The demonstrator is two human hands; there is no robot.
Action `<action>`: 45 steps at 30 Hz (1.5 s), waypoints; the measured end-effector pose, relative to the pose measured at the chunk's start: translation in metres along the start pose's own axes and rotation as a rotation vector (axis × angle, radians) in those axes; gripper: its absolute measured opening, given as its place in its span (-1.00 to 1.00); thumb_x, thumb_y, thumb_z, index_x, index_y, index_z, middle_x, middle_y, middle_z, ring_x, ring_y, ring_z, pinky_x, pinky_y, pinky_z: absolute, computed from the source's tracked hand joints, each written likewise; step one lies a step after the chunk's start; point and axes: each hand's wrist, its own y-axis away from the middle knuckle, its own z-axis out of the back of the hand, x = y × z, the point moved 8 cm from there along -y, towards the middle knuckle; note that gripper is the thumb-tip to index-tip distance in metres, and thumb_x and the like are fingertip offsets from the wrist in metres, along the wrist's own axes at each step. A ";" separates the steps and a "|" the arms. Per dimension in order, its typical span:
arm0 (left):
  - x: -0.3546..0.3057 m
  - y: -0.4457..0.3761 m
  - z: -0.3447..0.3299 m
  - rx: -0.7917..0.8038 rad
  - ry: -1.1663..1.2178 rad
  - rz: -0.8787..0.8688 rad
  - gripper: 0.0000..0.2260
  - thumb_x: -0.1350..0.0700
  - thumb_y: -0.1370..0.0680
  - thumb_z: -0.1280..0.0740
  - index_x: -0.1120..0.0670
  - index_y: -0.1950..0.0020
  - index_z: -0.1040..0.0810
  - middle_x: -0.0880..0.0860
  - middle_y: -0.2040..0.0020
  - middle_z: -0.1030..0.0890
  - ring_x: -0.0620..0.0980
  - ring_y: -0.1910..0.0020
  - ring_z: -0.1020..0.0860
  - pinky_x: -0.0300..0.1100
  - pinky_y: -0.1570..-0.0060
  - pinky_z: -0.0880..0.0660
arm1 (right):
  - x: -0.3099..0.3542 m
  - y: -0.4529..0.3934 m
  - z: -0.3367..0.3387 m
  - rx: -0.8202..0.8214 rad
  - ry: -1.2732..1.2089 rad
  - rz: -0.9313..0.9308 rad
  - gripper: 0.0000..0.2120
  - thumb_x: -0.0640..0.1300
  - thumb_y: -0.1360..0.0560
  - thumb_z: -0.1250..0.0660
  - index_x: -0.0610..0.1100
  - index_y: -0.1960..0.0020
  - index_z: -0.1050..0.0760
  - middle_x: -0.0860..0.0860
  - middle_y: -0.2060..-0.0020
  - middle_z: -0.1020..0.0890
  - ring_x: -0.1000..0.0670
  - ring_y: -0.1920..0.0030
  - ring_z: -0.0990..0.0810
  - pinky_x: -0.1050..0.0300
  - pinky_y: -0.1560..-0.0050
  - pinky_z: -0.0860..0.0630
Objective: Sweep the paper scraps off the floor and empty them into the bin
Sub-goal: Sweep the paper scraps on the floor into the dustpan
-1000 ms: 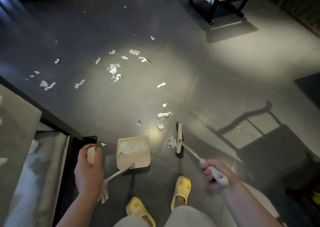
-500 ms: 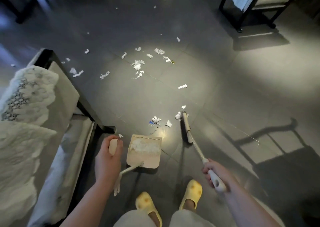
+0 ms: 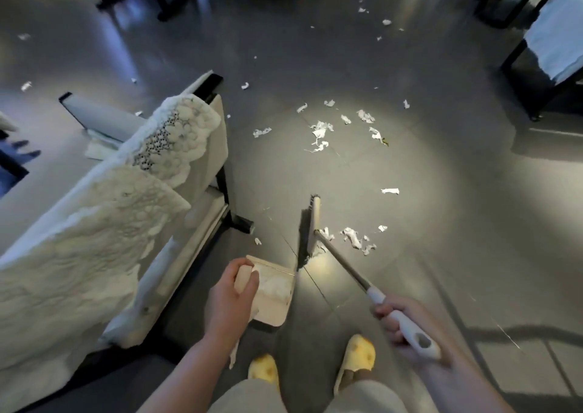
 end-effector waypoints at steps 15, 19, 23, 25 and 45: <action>-0.012 0.051 -0.015 -0.396 0.058 0.264 -0.76 0.10 -0.53 -0.43 -0.28 0.10 -0.53 -0.14 0.25 -0.63 -0.02 0.29 -0.58 0.00 0.22 -0.53 | 0.047 -0.118 -0.028 0.325 -0.005 -0.275 -0.62 -0.44 -0.19 -0.40 -0.18 0.11 -0.35 -0.06 0.48 -0.42 0.12 0.71 -0.34 0.37 0.76 -0.27; -0.026 0.066 -0.044 -0.509 0.129 0.295 -0.80 0.11 -0.55 -0.41 -0.22 0.12 -0.56 -0.02 0.28 -0.61 0.03 0.33 -0.57 0.02 0.26 -0.53 | 0.087 -0.125 0.031 0.167 0.287 -0.199 -0.89 -0.35 -0.35 -0.25 -0.19 0.16 -0.39 -0.03 0.41 -0.34 0.12 0.70 -0.30 0.39 0.74 -0.20; -0.034 0.090 -0.071 -0.661 0.215 0.330 -0.75 0.12 -0.54 -0.41 -0.24 0.19 -0.55 0.03 0.32 -0.59 0.08 0.41 -0.53 -0.10 0.34 -0.50 | 0.132 -0.114 0.049 0.159 0.373 -0.177 -0.84 -0.37 -0.40 -0.20 -0.18 0.08 -0.43 -0.01 0.41 -0.39 0.14 0.67 -0.31 0.40 0.71 -0.24; -0.032 0.106 -0.083 -0.710 0.210 0.353 -0.72 0.12 -0.55 -0.40 -0.27 0.20 -0.52 0.06 0.28 -0.59 0.12 0.41 -0.54 -0.10 0.43 -0.49 | 0.149 -0.107 0.053 0.205 0.348 -0.183 -0.82 -0.37 -0.44 -0.15 -0.12 0.07 -0.39 0.02 0.41 -0.37 0.16 0.67 -0.31 0.41 0.71 -0.25; -0.053 0.221 -0.246 -0.976 0.403 0.446 -0.74 0.17 -0.54 -0.40 -0.22 0.16 -0.55 0.08 0.28 -0.56 0.11 0.34 -0.49 -0.05 0.24 -0.47 | 0.225 -0.067 0.155 0.334 0.537 -0.315 -0.76 -0.38 -0.33 -0.26 -0.09 0.13 -0.34 0.06 0.49 -0.38 0.17 0.70 -0.28 0.41 0.71 -0.23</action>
